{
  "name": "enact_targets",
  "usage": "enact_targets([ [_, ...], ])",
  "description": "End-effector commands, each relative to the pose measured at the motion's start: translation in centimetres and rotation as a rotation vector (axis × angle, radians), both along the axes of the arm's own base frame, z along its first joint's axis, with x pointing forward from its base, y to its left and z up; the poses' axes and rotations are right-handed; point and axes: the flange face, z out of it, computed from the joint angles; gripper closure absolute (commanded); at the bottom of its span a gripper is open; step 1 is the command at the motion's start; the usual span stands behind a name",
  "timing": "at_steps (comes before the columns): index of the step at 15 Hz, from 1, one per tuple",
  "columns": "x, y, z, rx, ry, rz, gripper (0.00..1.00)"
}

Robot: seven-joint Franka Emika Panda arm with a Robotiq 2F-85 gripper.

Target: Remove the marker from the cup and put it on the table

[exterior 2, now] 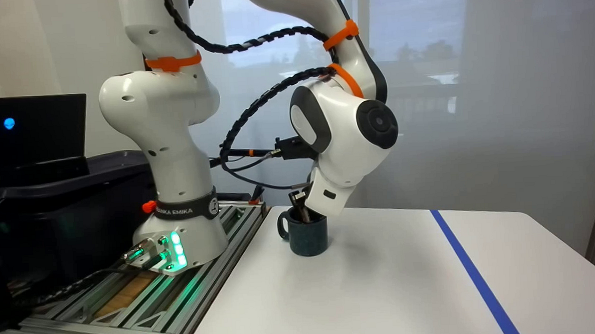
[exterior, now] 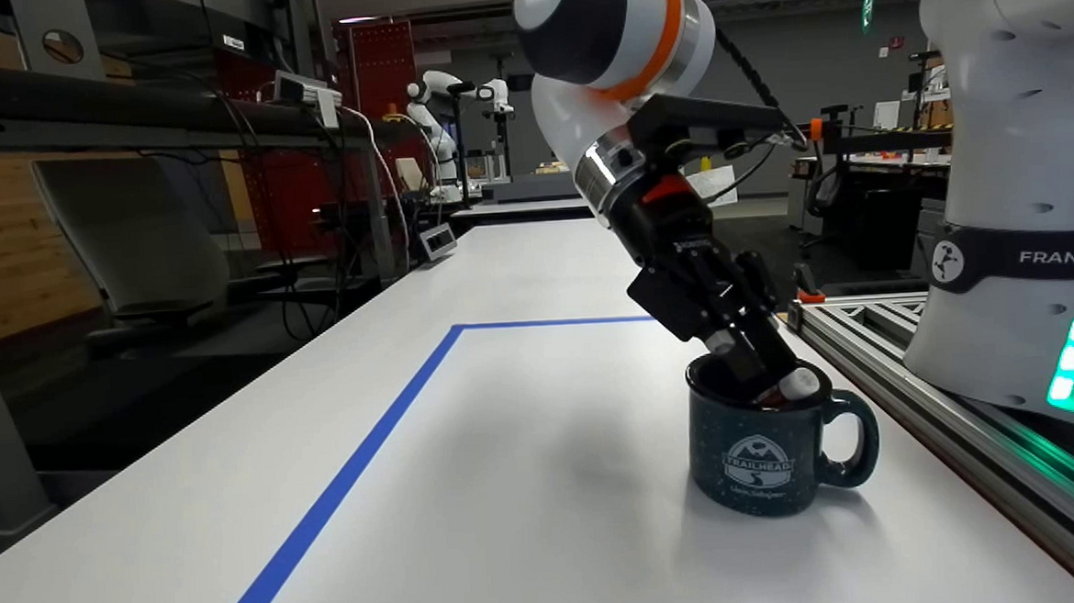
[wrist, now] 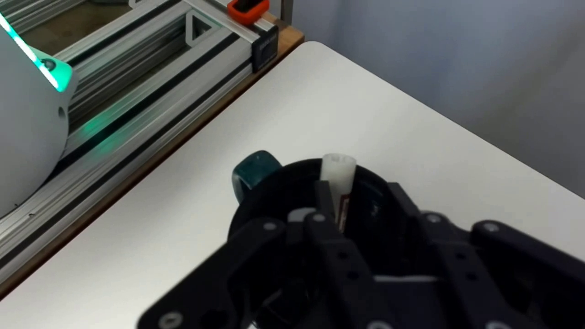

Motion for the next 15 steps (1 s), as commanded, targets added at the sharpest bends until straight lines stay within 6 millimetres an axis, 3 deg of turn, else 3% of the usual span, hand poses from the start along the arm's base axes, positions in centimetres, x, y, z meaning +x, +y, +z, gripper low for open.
enact_targets([
  [1,-0.2,-0.2,-0.3,-0.001,0.043,0.008,0.65],
  [12,-0.5,0.5,-2.5,-0.02,0.071,0.01,0.67],
  [13,-0.5,0.6,-2.7,-0.02,0.075,0.011,0.74],
  [14,-0.5,0.8,-2.9,-0.019,0.075,0.017,0.93],
  [15,-0.5,0.8,-2.6,-0.014,0.069,0.021,1.0],
])
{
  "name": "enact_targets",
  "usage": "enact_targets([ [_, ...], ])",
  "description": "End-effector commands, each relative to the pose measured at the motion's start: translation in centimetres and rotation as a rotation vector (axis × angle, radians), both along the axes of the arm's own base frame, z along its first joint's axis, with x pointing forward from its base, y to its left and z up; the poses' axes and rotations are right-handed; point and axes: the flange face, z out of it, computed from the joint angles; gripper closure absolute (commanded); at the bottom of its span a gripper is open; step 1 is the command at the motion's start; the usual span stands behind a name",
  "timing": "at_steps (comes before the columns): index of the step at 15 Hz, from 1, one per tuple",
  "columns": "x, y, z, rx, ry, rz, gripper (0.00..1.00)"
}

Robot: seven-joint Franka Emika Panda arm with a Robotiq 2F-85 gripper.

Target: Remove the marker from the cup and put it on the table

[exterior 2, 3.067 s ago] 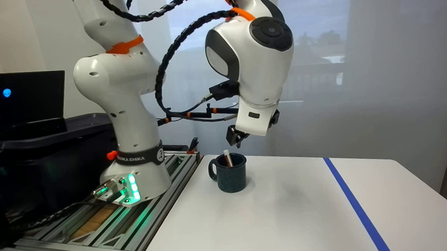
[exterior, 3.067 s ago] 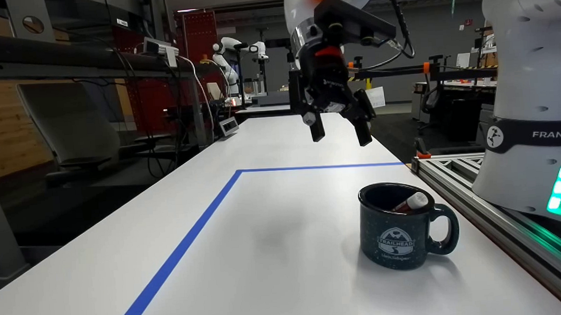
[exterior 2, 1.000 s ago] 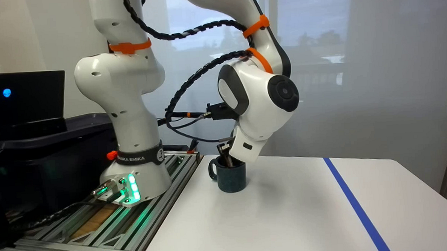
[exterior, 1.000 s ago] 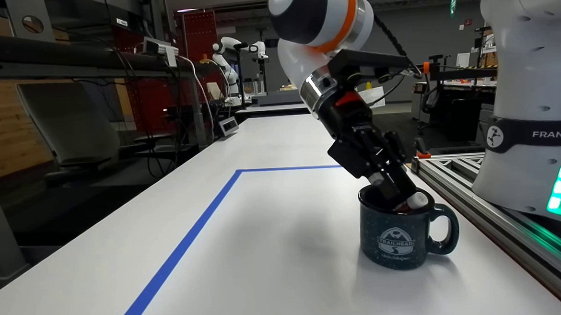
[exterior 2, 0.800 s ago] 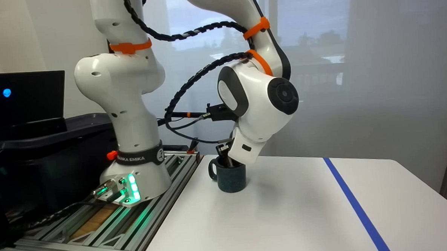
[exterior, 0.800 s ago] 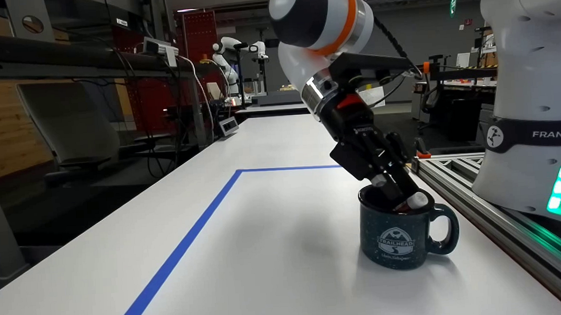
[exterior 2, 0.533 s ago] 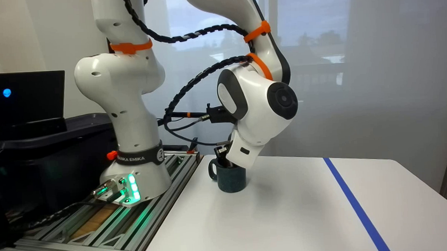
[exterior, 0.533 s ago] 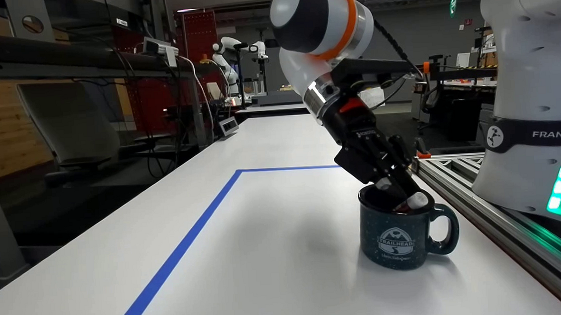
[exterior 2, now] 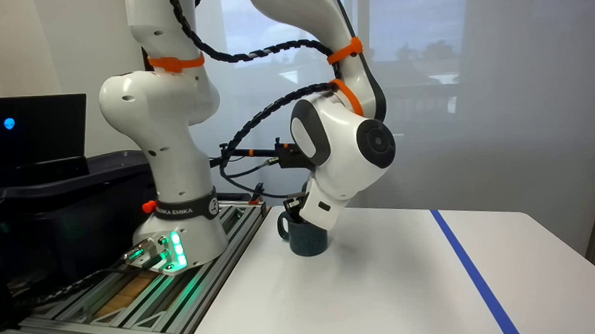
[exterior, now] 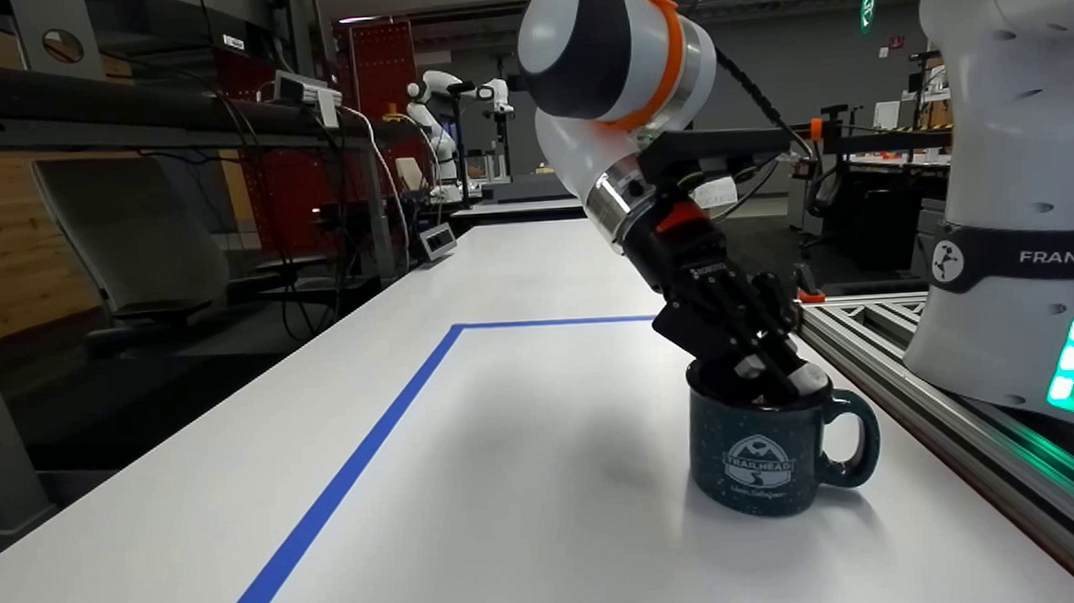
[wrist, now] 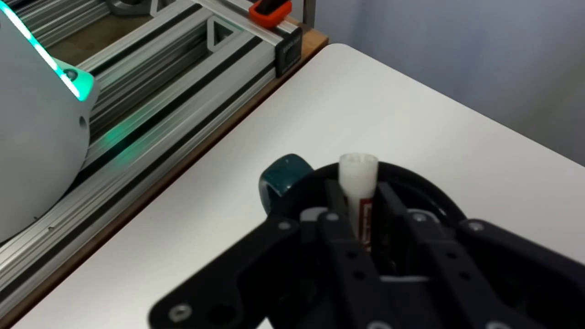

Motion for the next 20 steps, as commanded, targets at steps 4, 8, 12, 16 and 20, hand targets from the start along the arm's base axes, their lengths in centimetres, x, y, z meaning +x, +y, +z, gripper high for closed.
enact_targets([
  [4,-0.5,0.5,2.6,0.039,-0.057,0.062,0.95],
  [8,0.4,-0.3,5.9,0.093,-0.146,0.097,0.95],
  [12,1.8,-0.9,8.7,0.097,-0.222,0.078,0.95],
  [16,2.9,-1.7,11.0,0.02,-0.305,0.054,0.95],
  [20,4.2,-4.1,12.1,-0.173,-0.356,-0.06,0.95],
])
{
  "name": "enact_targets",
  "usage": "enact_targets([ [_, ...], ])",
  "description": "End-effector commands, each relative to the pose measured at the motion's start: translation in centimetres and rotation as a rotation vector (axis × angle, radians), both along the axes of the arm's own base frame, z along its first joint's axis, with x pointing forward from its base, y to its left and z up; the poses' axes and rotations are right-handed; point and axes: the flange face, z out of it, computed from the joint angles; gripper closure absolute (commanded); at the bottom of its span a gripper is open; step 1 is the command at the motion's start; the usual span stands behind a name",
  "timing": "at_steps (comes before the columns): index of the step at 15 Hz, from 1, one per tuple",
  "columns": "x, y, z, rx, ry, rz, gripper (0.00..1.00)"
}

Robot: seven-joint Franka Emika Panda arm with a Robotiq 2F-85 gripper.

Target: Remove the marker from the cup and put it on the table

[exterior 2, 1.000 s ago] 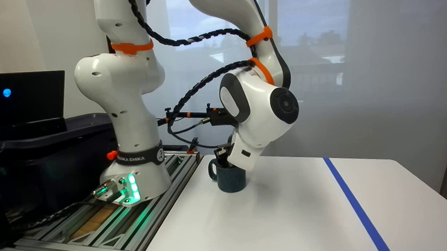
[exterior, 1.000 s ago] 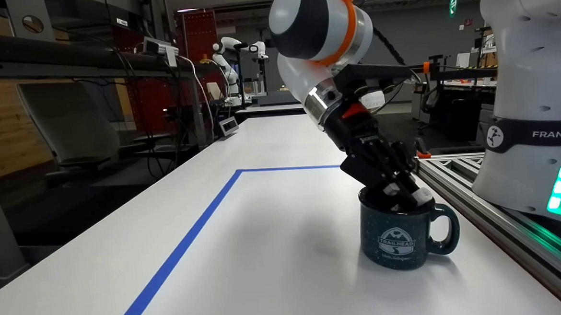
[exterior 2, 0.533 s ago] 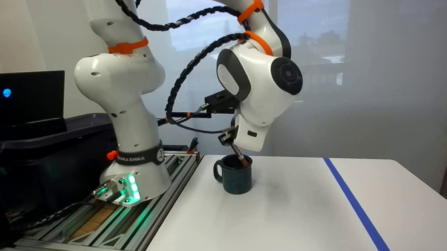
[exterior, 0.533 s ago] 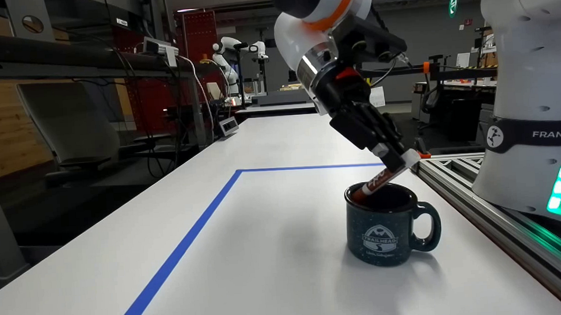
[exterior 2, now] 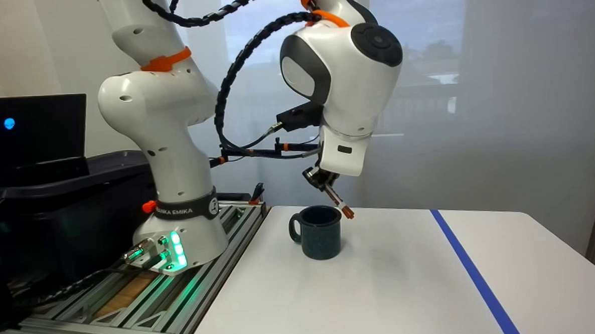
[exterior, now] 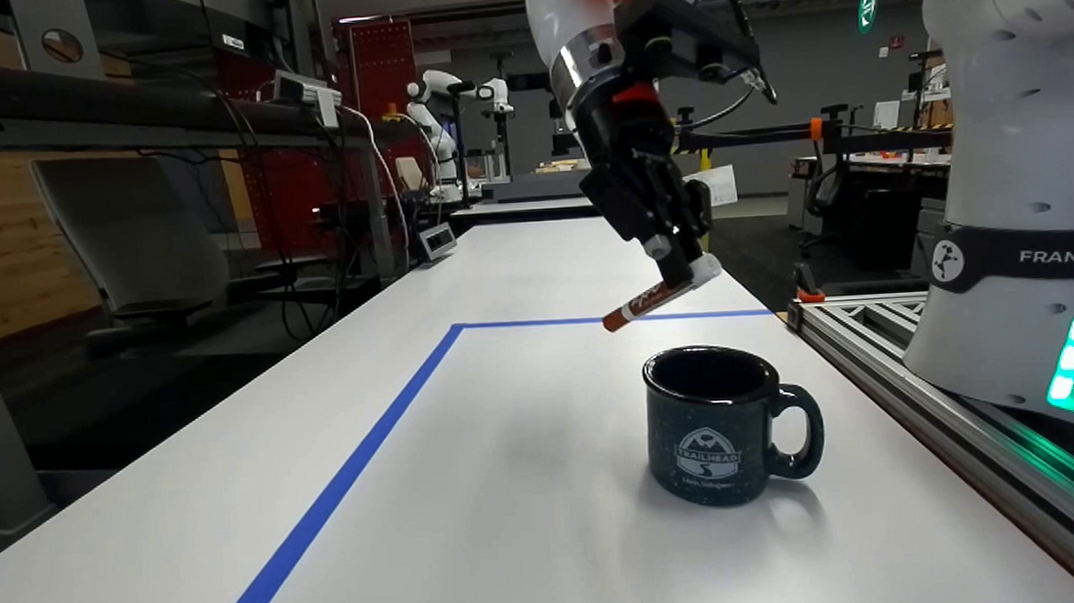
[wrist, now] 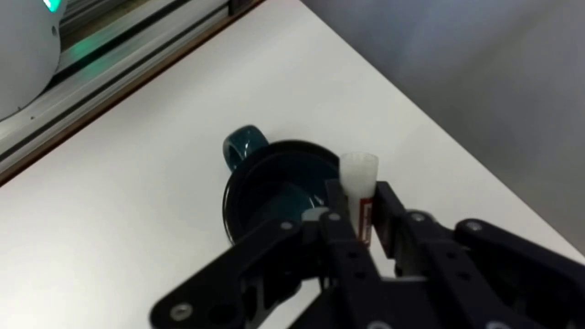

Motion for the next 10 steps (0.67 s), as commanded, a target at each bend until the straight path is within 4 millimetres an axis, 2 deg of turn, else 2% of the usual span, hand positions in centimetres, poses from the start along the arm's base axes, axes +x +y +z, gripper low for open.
enact_targets([
  [1,1.3,-2.2,1.5,-0.138,-0.049,-0.13,0.95],
  [5,2.8,-4.5,0.6,-0.273,-0.074,-0.3,0.95],
  [7,3.1,-5.2,-0.6,-0.327,-0.07,-0.359,0.95],
  [10,3.5,-5.3,-3.6,-0.412,-0.058,-0.421,0.95],
])
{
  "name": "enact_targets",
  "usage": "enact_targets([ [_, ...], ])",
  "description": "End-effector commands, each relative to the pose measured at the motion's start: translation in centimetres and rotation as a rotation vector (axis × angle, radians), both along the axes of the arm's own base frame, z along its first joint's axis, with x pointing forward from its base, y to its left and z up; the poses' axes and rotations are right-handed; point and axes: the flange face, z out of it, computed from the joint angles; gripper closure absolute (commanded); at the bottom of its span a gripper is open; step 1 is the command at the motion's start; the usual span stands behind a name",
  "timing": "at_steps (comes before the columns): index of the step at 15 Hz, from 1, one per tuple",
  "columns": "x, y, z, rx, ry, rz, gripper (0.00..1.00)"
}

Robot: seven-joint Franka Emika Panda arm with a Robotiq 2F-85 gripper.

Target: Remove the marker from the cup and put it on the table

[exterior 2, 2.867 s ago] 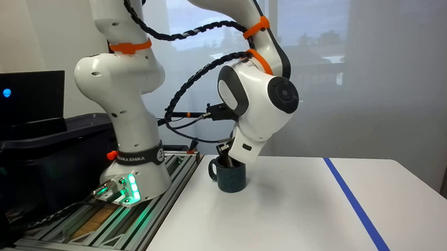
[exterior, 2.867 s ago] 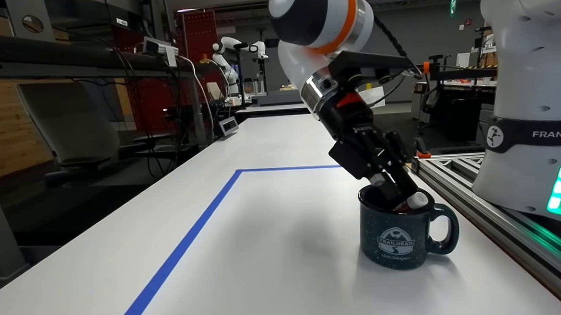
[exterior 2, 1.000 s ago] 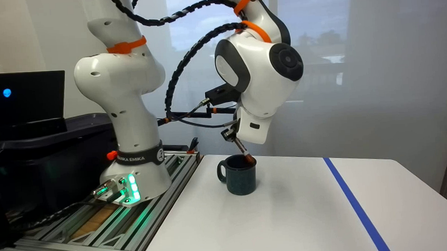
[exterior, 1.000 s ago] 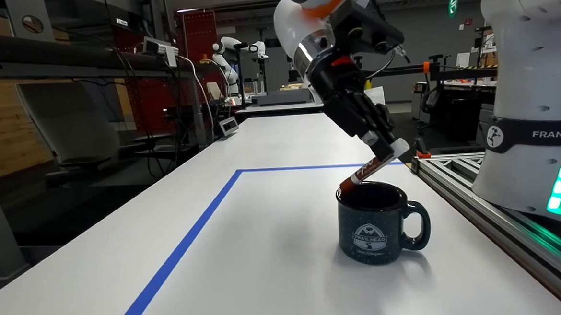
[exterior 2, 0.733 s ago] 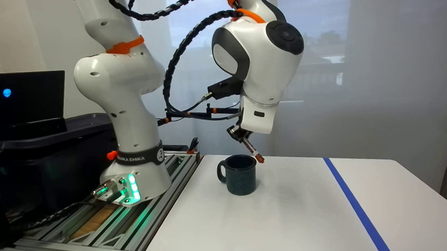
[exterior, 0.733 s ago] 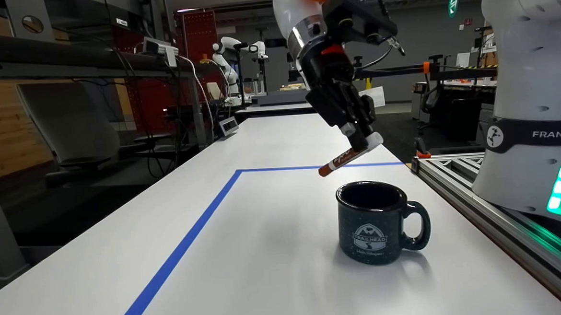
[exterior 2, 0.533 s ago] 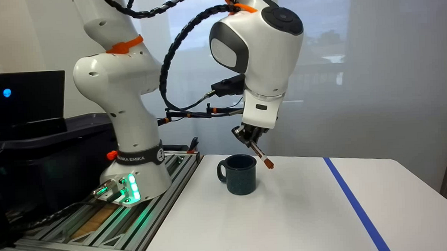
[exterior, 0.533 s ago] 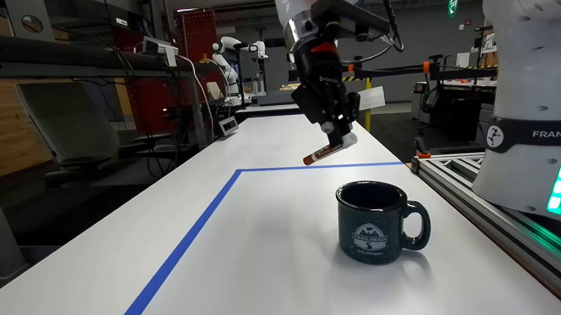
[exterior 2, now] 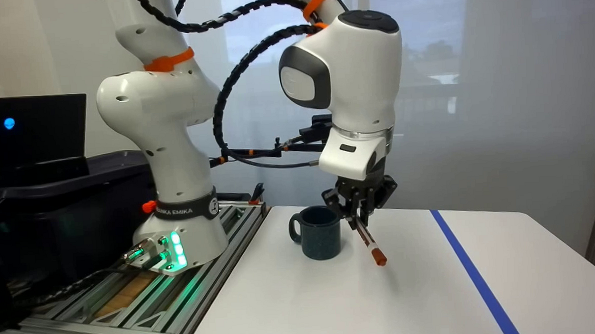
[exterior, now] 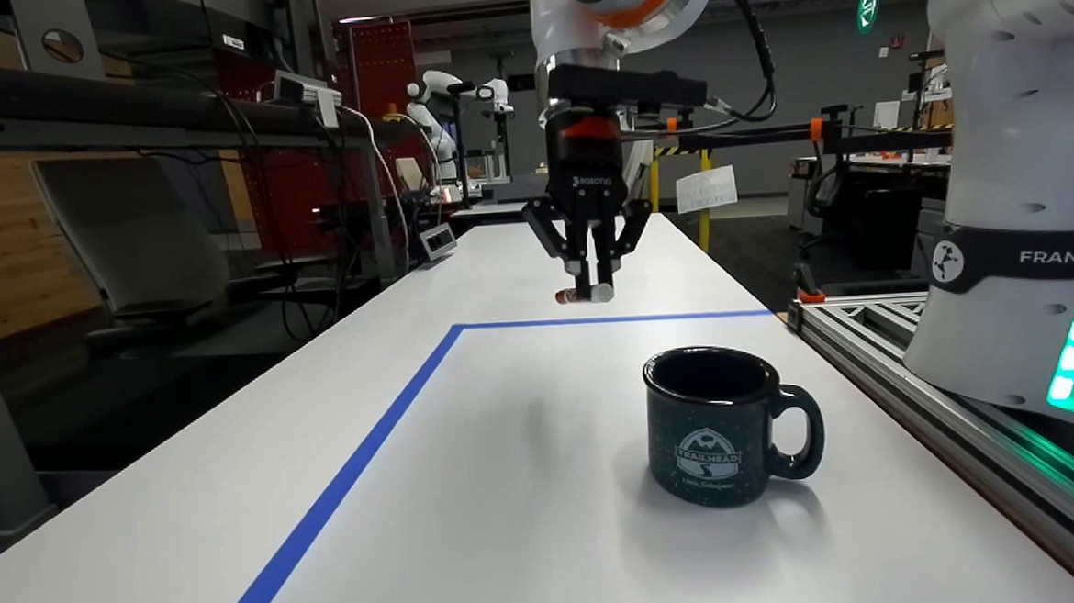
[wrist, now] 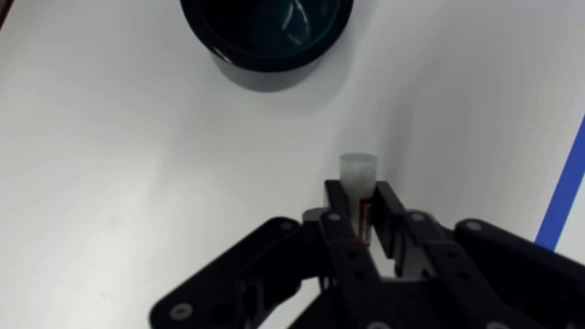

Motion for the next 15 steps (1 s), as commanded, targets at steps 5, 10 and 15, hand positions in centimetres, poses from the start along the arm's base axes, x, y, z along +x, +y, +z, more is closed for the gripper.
enact_targets([
  [5,0.0,1.2,-8.2,-0.177,0.088,-0.083,0.95],
  [10,-0.7,2.6,-11.5,-0.225,0.136,-0.072,0.95],
  [15,-0.2,3.0,-11.4,-0.26,0.128,-0.075,0.55],
])
